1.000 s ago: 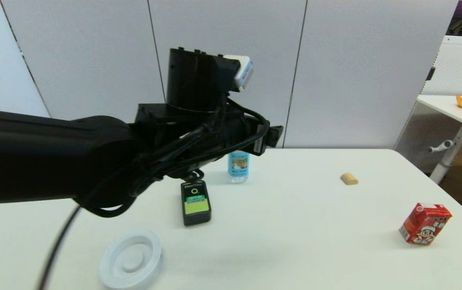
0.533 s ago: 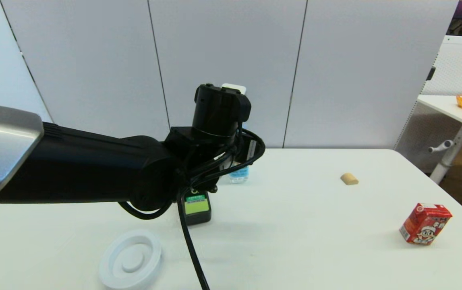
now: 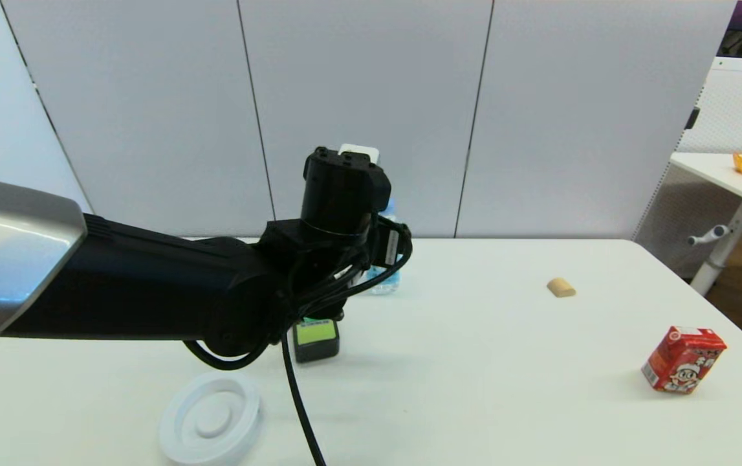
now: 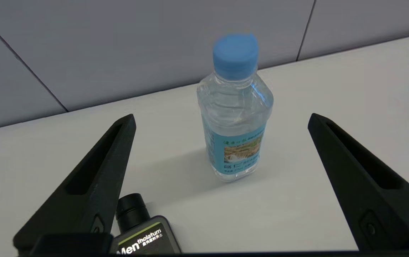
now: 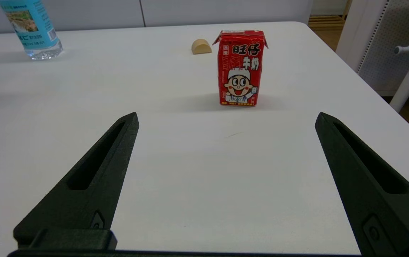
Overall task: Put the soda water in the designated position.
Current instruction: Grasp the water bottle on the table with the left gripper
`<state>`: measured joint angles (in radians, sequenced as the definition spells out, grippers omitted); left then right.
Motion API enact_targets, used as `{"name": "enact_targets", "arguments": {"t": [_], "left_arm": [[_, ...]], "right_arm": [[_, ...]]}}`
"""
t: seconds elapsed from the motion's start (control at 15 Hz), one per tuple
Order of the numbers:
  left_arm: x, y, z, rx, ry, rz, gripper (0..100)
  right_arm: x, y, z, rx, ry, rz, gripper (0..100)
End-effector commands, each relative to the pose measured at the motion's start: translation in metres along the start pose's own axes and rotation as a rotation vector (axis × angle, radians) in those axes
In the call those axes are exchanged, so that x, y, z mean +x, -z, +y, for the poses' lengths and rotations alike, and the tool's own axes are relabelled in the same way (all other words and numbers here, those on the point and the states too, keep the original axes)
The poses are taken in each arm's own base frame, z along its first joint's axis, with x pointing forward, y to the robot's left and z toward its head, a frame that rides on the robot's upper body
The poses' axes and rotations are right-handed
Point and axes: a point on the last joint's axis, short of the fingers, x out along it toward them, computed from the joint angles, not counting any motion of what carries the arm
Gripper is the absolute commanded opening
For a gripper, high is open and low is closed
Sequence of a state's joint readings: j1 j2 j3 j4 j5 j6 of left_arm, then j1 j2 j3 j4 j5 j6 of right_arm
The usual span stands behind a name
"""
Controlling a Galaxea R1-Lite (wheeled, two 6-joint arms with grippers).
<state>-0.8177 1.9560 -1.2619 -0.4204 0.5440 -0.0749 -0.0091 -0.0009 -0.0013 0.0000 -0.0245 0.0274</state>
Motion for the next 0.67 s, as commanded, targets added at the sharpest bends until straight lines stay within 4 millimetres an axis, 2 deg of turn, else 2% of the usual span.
{"name": "enact_targets", "arguments": {"t": [0.07, 0.4, 0.67], "left_arm": [[0.002, 0.005, -0.001, 0.001, -0.002, 0.004, 100], [-0.004, 0.009, -0.017, 0.015, -0.008, 0.0, 100], [0.001, 0.018, -0.025, 0.027, -0.007, 0.015, 100]], "right_arm": [[0.0, 0.0, 0.0, 0.0, 0.0, 0.001, 100], [0.0, 0.0, 0.0, 0.0, 0.0, -0.001, 100], [0.0, 0.0, 0.0, 0.0, 0.0, 0.001, 100]]}}
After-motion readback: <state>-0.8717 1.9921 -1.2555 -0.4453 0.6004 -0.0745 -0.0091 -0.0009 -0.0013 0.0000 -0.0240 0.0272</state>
